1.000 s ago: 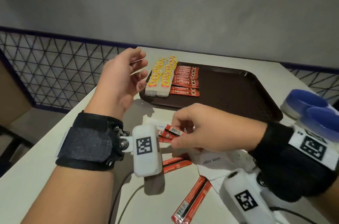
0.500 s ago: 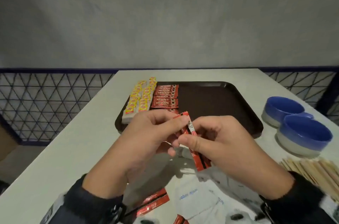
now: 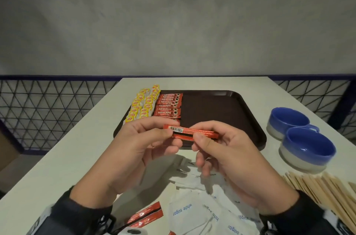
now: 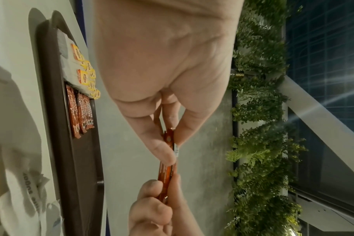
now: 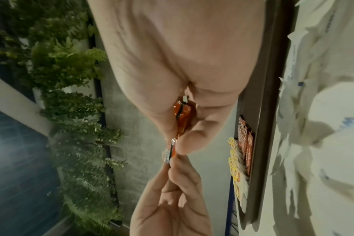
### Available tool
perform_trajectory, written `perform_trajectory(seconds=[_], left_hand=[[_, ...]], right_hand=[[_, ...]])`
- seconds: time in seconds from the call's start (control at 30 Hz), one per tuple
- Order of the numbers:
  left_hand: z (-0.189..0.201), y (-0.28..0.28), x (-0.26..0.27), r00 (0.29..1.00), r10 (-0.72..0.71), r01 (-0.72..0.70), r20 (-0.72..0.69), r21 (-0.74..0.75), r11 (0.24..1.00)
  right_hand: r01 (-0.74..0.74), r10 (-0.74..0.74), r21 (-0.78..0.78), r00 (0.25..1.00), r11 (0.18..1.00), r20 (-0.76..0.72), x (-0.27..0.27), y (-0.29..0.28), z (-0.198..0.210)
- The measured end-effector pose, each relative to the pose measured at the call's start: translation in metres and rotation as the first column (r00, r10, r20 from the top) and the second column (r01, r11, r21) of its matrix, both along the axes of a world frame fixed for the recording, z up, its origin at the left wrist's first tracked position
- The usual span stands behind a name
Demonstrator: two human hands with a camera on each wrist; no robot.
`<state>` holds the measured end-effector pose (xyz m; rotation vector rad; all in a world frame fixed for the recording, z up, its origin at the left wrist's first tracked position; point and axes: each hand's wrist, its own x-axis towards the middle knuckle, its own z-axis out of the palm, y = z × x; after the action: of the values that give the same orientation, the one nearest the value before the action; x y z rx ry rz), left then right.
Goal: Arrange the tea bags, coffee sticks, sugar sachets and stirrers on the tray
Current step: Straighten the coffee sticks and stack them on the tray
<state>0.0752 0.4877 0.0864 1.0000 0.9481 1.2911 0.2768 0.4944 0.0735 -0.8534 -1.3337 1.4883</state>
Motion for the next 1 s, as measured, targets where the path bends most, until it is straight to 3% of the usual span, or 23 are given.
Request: perform_trajectory(seconds=[0.17, 0.43, 0.73, 1.0], left_hand=[[-0.002, 0.001, 0.001, 0.999, -0.043, 0.042, 0.016, 0.048, 0.998], [-0.003, -0.002, 0.006, 0.997, -0.026, 0.025, -0.077, -0.012, 1.0], [-0.006, -0.004, 0.011, 0.995, -0.043, 0.048, -0.091, 0.047, 0.998], [-0.01, 0.0, 0.009, 0.995, 0.036, -0.032, -0.089, 0.049, 0.998]], right_hand=[[0.017, -0.017, 0.024, 0.999, 1.0, -0.034, 0.004, 0.005, -0.001], [0.054, -0.055, -0.015, 0.994, 0.998, -0.097, 0.002, 0.004, 0.001], [0.212, -0.227, 0.216, 0.973, 0.953, 0.048, 0.004, 0.004, -0.002], [0.246, -0.25, 0.148, 0.968, 0.958, 0.01, 0.001, 0.007, -0.006]])
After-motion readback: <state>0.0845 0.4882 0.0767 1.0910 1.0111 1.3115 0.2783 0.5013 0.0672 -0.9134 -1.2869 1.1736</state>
